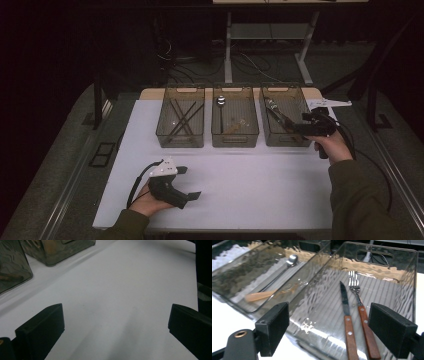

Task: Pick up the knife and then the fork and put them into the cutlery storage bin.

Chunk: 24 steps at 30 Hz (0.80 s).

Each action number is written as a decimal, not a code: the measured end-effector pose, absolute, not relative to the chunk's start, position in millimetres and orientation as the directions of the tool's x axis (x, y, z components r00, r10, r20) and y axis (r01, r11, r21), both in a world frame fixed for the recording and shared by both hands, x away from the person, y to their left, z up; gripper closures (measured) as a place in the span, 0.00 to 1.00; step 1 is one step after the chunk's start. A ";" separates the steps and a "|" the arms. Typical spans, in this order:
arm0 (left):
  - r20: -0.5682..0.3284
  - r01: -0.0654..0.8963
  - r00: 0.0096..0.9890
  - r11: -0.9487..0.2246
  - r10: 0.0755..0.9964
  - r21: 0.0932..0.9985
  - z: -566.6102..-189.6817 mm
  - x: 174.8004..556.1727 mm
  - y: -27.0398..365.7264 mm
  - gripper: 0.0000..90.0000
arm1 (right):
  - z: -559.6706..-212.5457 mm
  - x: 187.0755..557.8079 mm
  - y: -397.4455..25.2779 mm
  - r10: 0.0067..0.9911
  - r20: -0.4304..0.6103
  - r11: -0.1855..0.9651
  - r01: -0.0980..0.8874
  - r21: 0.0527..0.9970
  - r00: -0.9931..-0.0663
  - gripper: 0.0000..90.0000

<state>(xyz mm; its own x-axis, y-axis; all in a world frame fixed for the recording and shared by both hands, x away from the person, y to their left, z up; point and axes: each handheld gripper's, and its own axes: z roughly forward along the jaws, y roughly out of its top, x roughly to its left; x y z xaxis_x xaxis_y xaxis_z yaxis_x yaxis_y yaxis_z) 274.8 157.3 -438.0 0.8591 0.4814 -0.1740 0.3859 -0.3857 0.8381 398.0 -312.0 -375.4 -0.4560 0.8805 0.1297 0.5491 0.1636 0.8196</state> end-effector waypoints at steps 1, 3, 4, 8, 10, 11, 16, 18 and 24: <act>-0.175 0.388 0.858 -0.384 0.483 0.838 -437.9 274.6 157.4 0.00 | -375.8 395.4 -312.0 0.878 0.138 0.157 0.547 0.822 -0.459 0.19; -0.177 0.389 0.857 -0.383 0.484 0.838 -437.8 274.5 157.8 0.00 | -376.5 390.2 -312.1 0.874 0.144 0.151 0.543 0.826 -0.463 0.19; -0.176 0.389 0.858 -0.385 0.483 0.837 -437.5 274.3 158.0 0.00 | -376.8 387.2 -312.1 0.873 0.146 0.149 0.539 0.829 -0.466 0.19; -0.172 0.384 0.859 -0.384 0.482 0.840 -437.3 273.9 158.0 0.00 | -379.0 375.2 -311.6 0.862 0.152 0.146 0.526 0.838 -0.483 0.19; -0.171 0.383 0.859 -0.385 0.482 0.839 -437.3 273.8 158.0 0.00 | -380.6 369.2 -310.9 0.857 0.149 0.152 0.518 0.842 -0.494 0.19; -0.169 0.382 0.860 -0.388 0.482 0.839 -437.0 273.7 158.2 0.00 | -381.6 366.1 -310.2 0.856 0.146 0.155 0.516 0.842 -0.496 0.19; -0.166 0.379 0.861 -0.391 0.480 0.839 -437.2 273.5 158.1 0.00 | -386.5 350.1 -309.2 0.845 0.146 0.157 0.500 0.852 -0.514 0.19; -0.166 0.380 0.861 -0.391 0.481 0.838 -437.2 273.3 157.9 0.00 | -389.8 343.7 -308.8 0.837 0.149 0.161 0.497 0.852 -0.526 0.19; -0.165 0.379 0.860 -0.389 0.482 0.840 -436.8 273.2 157.8 0.00 | -397.4 326.9 -305.9 0.817 0.147 0.183 0.492 0.851 -0.558 0.19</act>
<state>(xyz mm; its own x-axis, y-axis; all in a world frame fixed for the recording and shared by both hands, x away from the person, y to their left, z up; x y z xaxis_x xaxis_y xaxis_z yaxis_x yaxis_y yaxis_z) 273.2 157.8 -436.8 0.8603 0.4824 -0.1647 0.3788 -0.3888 0.8399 326.9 -305.9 -397.4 -0.5579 0.8168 0.1470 0.4923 0.1831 0.8510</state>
